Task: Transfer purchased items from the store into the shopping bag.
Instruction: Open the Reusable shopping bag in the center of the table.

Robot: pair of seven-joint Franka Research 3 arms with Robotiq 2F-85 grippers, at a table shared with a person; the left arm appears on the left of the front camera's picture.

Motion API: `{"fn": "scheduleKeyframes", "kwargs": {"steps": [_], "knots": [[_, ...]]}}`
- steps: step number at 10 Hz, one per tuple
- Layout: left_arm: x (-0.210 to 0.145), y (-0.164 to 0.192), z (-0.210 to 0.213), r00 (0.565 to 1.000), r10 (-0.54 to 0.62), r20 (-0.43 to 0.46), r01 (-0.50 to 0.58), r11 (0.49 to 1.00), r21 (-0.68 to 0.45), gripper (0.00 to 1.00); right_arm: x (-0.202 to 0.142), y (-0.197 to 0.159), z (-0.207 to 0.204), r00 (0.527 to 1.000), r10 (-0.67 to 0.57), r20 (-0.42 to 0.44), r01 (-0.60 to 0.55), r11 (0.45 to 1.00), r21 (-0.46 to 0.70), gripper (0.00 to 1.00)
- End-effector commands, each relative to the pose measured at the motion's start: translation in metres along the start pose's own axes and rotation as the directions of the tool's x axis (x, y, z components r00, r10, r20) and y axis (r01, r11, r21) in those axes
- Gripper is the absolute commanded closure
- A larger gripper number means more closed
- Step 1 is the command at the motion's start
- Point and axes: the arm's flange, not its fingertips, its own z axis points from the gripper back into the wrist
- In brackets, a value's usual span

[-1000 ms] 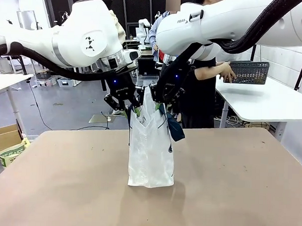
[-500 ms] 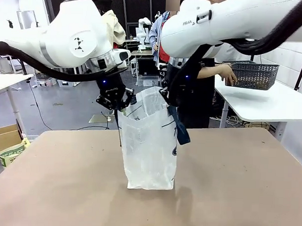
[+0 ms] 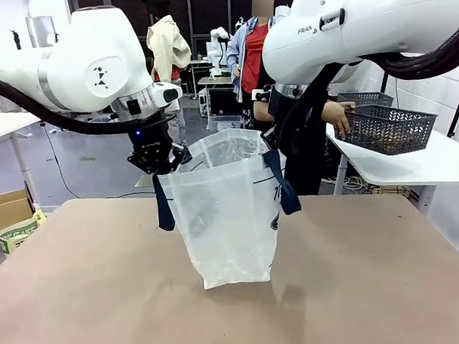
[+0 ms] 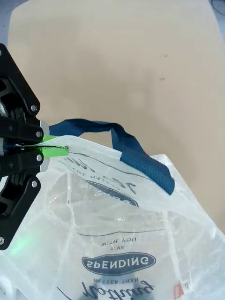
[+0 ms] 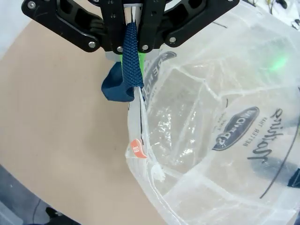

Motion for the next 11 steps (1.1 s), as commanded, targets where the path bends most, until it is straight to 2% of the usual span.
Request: {"fn": "scheduleKeyframes", "kwargs": {"steps": [1,4,7,11], "knots": [[-0.006,0.013,0.005,0.998,-0.035,0.049,0.034,0.999,0.016,1.00,-0.009,-0.005,-0.007,0.999,0.041,-0.002,-0.041,0.999,-0.015,1.00],[-0.006,0.015,0.009,0.993,-0.086,0.078,0.080,0.994,0.080,1.00,-0.012,-0.006,-0.011,0.997,0.077,-0.026,-0.078,0.996,-0.051,1.00],[-0.006,0.008,-0.002,0.982,-0.184,0.048,0.176,0.976,0.132,1.00,-0.010,-0.007,-0.014,0.993,0.117,-0.023,-0.118,0.992,-0.043,1.00],[-0.007,0.014,-0.001,0.973,-0.231,0.013,0.223,0.954,0.200,1.00,-0.011,-0.008,-0.015,0.981,0.151,-0.118,-0.161,0.983,-0.086,1.00]]}}
